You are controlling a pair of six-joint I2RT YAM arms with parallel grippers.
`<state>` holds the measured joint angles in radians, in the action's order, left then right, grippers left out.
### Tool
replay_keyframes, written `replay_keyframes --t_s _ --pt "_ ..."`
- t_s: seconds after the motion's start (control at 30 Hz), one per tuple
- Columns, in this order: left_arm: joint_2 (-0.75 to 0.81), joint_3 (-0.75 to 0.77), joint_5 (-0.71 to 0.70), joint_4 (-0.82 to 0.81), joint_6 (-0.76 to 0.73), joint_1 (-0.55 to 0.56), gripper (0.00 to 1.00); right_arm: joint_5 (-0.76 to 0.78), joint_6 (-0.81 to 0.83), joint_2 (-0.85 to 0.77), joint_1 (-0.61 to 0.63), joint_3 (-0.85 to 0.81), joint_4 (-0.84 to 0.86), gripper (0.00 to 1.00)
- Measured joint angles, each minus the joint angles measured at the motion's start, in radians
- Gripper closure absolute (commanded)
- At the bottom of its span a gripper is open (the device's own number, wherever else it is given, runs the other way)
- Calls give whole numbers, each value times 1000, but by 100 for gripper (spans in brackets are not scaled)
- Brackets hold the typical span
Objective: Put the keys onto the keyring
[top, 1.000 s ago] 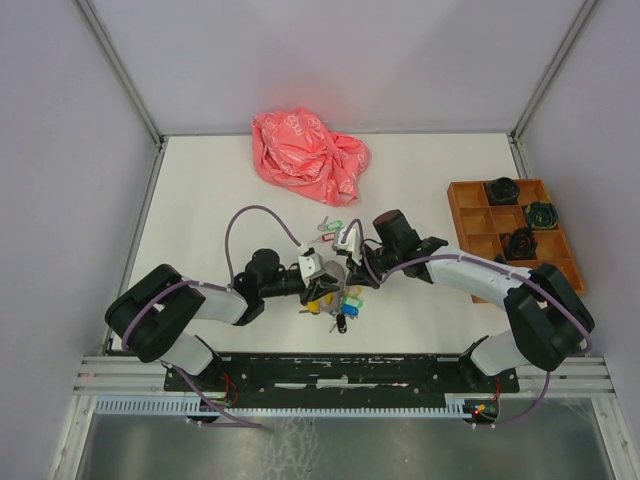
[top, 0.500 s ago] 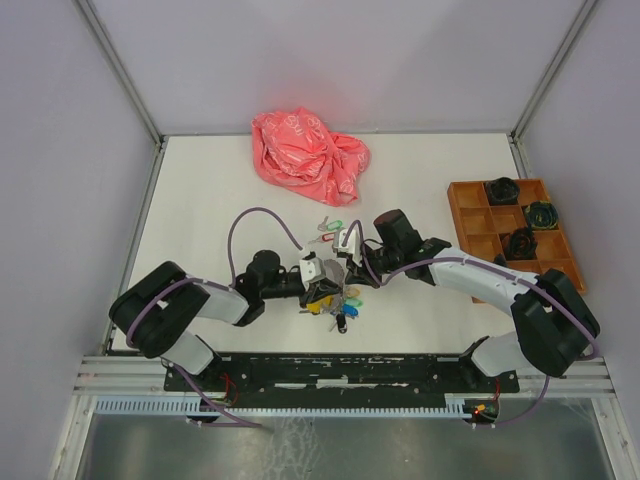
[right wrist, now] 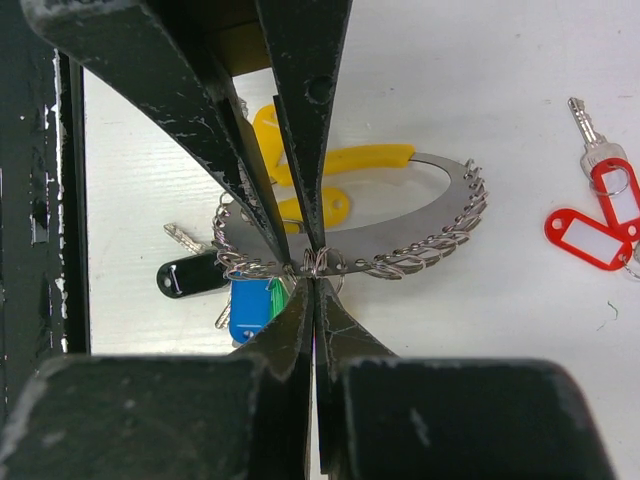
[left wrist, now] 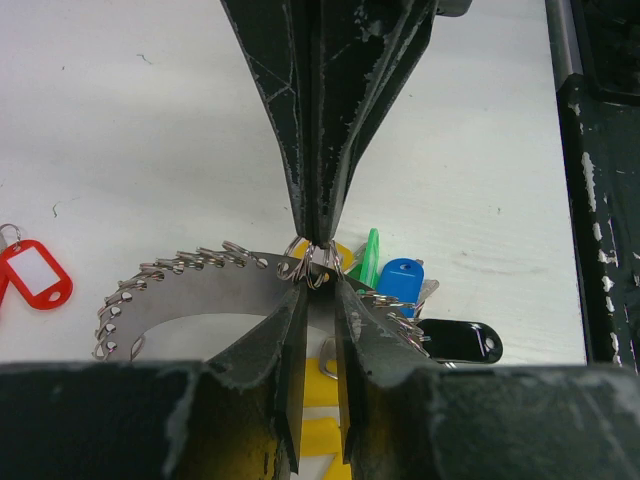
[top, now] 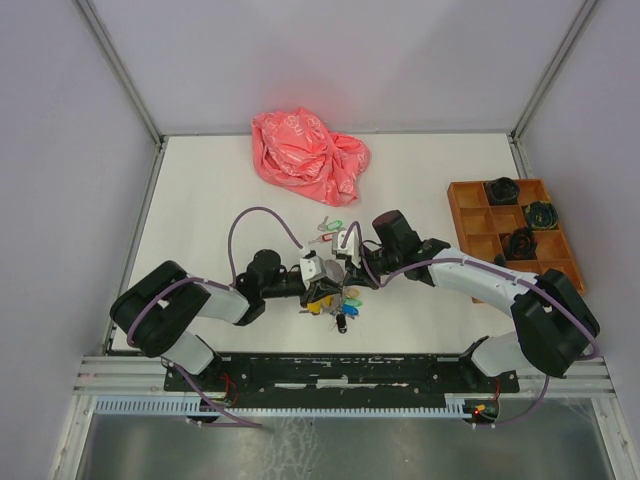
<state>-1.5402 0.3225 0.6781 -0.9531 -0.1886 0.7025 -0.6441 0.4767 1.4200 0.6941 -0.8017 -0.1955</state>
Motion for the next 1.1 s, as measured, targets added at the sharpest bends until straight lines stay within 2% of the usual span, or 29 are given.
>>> replay_keyframes --t_s 0.23,0.4,0.57,0.7,0.97,1.1 --pt "0 0 -8 0 17 0 77 -5 0 0 6 0 0 99" --pt "0 0 -15 0 37 0 85 -6 0 0 12 0 0 99" --pt "0 0 -18 -1 47 0 97 -5 0 1 16 0 0 99" --pt "0 0 -19 -1 53 0 97 -3 -2 2 18 0 0 98" --pt "14 0 -23 1 52 0 97 15 -37 1 19 0 3 67" --pt "30 0 -27 1 52 0 97 51 -82 -15 19 0 9 61"
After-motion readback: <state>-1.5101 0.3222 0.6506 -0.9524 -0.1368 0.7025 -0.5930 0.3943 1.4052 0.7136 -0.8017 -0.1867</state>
